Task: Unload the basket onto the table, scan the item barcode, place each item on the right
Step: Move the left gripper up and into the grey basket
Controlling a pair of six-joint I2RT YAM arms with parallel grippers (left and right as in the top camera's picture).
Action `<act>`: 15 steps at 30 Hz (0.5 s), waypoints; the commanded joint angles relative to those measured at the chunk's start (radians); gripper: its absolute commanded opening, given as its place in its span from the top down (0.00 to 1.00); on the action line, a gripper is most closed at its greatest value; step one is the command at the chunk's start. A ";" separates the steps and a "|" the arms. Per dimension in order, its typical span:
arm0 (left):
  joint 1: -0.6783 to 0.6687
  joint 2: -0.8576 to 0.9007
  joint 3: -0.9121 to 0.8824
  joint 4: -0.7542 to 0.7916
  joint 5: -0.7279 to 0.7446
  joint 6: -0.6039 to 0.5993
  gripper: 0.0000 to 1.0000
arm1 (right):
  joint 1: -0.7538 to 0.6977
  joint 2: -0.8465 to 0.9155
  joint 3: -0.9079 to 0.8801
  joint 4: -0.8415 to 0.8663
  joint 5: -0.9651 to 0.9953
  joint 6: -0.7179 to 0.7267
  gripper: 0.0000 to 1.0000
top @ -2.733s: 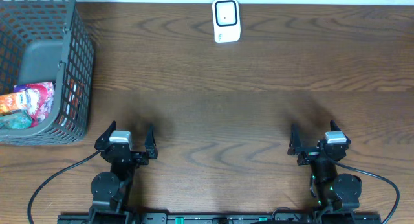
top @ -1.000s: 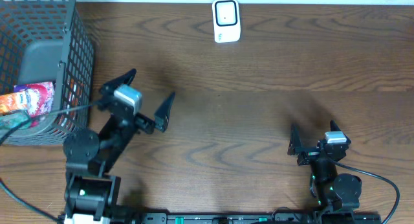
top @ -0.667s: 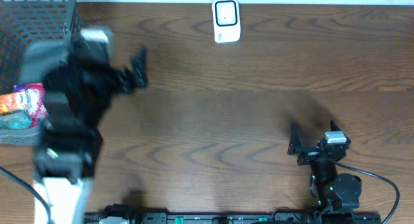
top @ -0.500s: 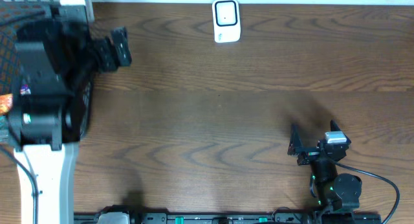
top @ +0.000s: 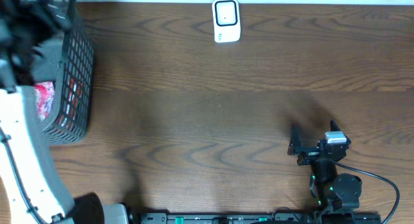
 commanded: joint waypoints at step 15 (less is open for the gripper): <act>0.270 0.225 0.015 -0.006 -0.023 0.058 0.02 | -0.008 -0.005 -0.001 -0.004 0.009 0.004 0.01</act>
